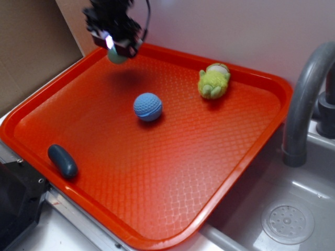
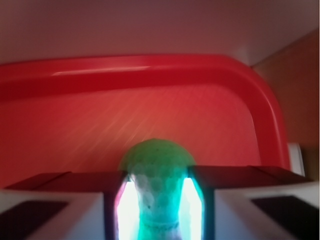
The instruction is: Grab the green ball.
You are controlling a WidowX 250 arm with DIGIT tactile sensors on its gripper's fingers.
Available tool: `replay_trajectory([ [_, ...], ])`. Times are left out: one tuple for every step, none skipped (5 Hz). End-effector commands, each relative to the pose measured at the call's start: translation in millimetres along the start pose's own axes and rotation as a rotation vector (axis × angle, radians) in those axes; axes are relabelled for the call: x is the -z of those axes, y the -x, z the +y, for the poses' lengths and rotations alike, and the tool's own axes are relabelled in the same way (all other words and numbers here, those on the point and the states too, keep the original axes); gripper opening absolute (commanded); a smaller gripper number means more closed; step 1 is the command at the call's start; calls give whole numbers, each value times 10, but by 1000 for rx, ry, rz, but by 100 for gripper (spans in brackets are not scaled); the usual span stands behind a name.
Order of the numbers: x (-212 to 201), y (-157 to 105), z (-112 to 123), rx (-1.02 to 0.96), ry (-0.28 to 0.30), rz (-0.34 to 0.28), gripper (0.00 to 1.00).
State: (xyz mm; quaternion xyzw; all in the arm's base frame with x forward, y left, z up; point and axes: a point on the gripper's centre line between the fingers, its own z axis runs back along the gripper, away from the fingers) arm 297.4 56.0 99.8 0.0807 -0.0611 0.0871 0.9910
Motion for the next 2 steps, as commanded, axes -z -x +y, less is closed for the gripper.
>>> replay_trajectory([
  [-1186, 652, 192, -35, 389, -147, 0],
  [-1702, 720, 234, -26, 415, -138, 0],
])
